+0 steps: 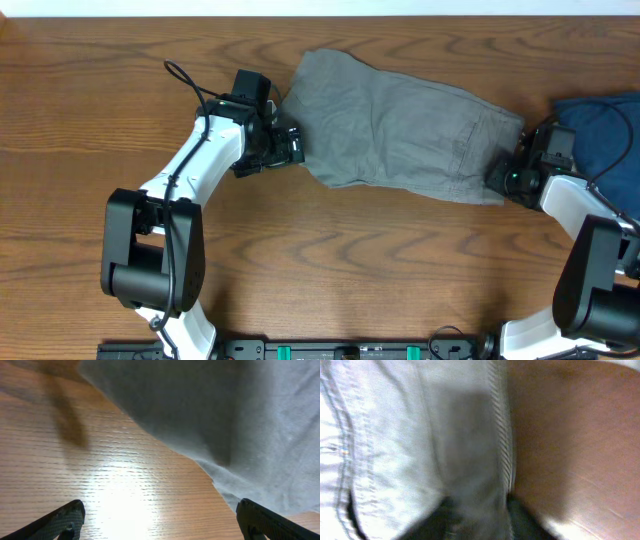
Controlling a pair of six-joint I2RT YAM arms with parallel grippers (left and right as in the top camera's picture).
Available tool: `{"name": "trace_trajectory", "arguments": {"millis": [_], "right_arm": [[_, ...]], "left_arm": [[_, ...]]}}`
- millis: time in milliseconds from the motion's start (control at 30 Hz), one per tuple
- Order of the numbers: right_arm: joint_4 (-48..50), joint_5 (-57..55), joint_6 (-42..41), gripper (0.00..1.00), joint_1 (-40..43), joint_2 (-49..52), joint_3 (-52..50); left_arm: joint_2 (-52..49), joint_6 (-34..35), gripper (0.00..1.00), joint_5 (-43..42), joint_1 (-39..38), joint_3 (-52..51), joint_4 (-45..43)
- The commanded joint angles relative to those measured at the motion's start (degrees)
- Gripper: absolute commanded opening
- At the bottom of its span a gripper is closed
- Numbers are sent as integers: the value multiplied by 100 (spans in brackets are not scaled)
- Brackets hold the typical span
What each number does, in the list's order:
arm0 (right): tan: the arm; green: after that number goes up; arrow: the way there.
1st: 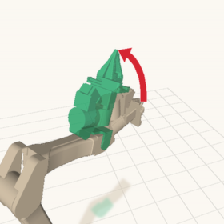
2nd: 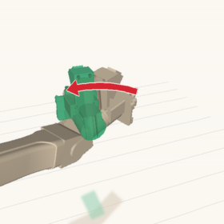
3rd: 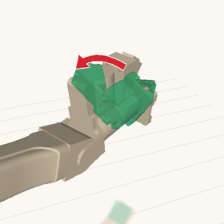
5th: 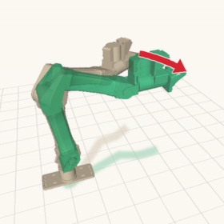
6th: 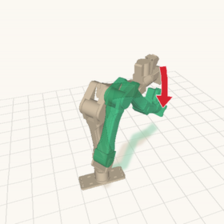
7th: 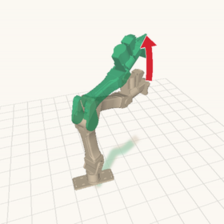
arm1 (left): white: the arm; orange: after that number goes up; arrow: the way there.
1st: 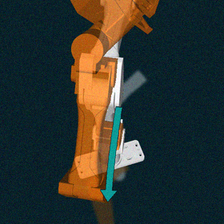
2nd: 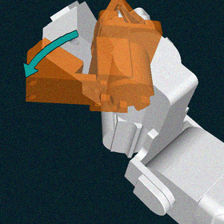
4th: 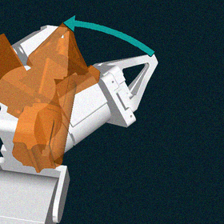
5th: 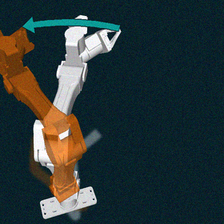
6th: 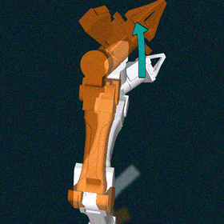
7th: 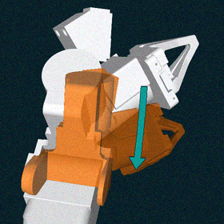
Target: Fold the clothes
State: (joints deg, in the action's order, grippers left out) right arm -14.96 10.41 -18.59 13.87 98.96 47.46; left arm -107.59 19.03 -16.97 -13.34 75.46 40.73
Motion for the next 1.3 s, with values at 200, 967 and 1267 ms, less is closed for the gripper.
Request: {"name": "trace_trajectory", "arguments": {"millis": [200,967,1267], "right_arm": [[-483,1248,-7,1,-4,251,-254],[-1257,1239,302,40,256,251,92],[-1309,949,304,11,245,251,92]], "left_arm": [[-31,-254,98,-188,-17,61,-201],[-98,-761,86,4,-254,94,-2162],[-96,-356,86,-1167,-278,94,-555]]}}
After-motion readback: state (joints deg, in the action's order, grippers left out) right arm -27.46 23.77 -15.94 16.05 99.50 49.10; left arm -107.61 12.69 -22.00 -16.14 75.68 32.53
